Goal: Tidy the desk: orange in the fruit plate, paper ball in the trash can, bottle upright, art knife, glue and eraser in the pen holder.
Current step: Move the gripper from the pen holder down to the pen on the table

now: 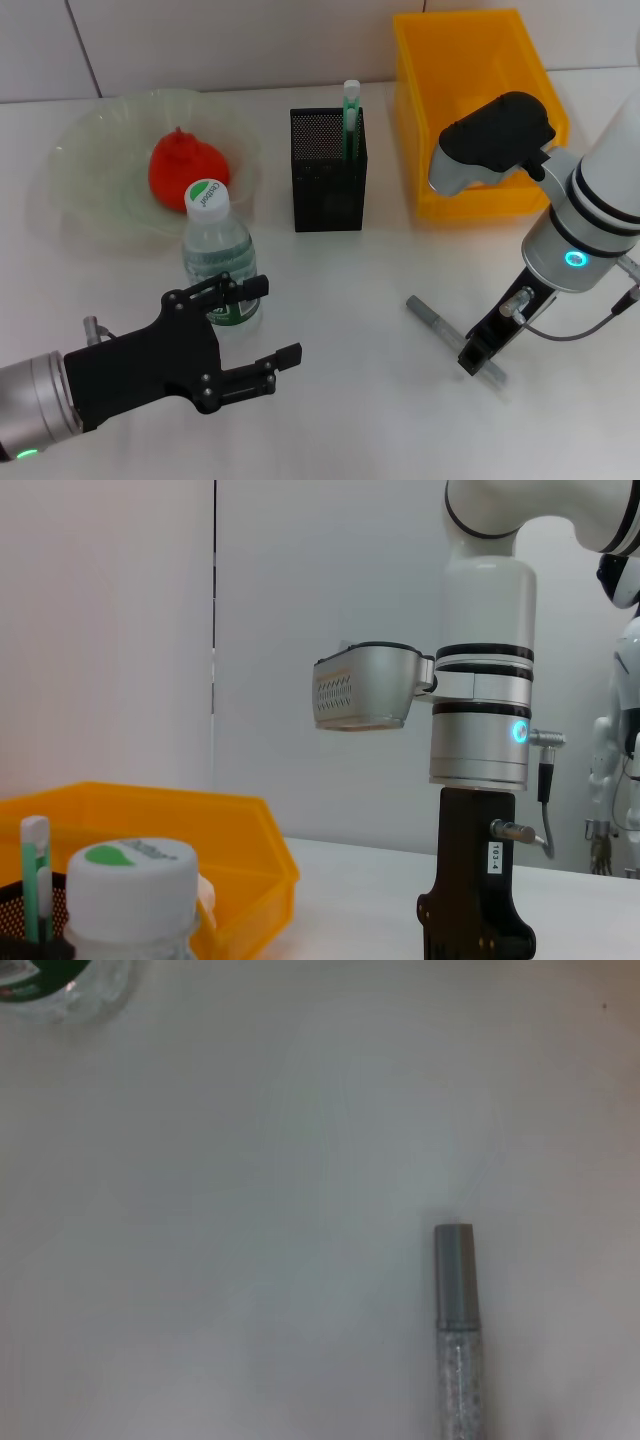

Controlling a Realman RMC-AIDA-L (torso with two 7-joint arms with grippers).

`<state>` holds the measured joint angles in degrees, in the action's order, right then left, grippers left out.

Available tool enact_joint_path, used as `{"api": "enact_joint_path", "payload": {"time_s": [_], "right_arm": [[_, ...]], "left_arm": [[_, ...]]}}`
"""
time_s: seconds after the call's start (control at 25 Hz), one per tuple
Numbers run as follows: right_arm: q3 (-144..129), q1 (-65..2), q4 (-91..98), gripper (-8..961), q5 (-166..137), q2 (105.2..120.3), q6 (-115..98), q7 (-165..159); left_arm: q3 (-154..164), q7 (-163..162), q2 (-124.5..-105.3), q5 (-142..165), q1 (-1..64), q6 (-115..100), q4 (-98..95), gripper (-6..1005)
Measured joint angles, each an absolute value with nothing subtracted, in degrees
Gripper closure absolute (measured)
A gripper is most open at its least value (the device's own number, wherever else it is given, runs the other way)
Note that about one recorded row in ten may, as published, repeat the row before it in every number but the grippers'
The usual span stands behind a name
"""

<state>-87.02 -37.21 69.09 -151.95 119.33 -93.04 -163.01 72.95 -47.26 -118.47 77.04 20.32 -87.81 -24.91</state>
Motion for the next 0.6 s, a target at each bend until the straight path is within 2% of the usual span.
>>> {"api": "enact_joint_path", "payload": {"time_s": [0.16,0.32,0.6], "right_arm": [[-87.1,-37.3,68.8,520,-152.0,119.34,-93.0,-163.0],[-87.1,-37.2,69.3,515,-151.9,119.35,-93.0,-163.0],[-87.1,-37.5,68.5,622,-151.7,119.35,-93.1,-162.7]], "left_arm": [[72.9,-47.3,-118.47,77.1,20.5,-87.8,-25.0,204],[72.9,-47.3,-118.47,77.1,20.6,-87.8,-25.0,204],[73.1,-47.3,-118.47,77.1,20.6,-87.8,-24.9,204]]}}
